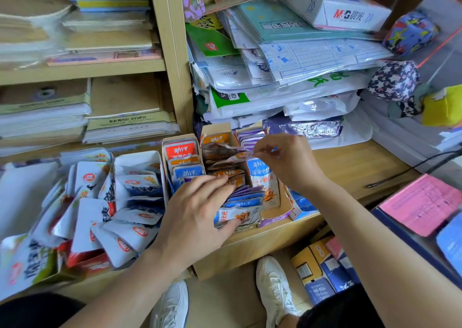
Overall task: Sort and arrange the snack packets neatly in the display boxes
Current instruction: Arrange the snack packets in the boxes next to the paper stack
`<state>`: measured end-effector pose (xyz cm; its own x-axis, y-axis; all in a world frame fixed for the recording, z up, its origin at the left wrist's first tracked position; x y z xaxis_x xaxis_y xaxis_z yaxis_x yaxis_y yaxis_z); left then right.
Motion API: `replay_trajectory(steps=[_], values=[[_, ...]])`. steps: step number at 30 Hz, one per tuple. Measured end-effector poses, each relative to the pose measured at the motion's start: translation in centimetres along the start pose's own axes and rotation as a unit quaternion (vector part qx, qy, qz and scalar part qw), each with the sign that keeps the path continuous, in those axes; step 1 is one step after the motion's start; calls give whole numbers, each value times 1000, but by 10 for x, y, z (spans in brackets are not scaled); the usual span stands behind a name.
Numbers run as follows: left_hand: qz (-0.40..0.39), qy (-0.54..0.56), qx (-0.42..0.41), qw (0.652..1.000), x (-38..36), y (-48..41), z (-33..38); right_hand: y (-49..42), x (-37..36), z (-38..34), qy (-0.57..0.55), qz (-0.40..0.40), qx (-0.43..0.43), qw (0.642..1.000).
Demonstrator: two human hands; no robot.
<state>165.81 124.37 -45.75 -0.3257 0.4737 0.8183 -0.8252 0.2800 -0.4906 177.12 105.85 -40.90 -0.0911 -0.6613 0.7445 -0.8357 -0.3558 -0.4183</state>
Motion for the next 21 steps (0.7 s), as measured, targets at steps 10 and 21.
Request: replay_trajectory(steps=[10, 21], values=[[-15, 2, 6, 1000, 2, 0, -1, 1, -24, -12, 81, 17, 121, 989], [-43, -15, 11, 999, 2, -11, 0, -7, 14, 6, -189, 35, -107, 976]])
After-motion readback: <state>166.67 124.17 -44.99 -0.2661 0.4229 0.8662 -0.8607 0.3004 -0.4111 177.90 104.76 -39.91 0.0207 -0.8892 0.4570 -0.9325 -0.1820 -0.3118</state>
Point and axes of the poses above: each hand's wrist, its own y-axis away from the middle knuckle, its own x-axis out of the back of the hand, z = x × y, the point moved 4 cm from there along -y, towards the middle knuckle, and after that the axes turned 5 degrees about y, right-handed, at the moved point
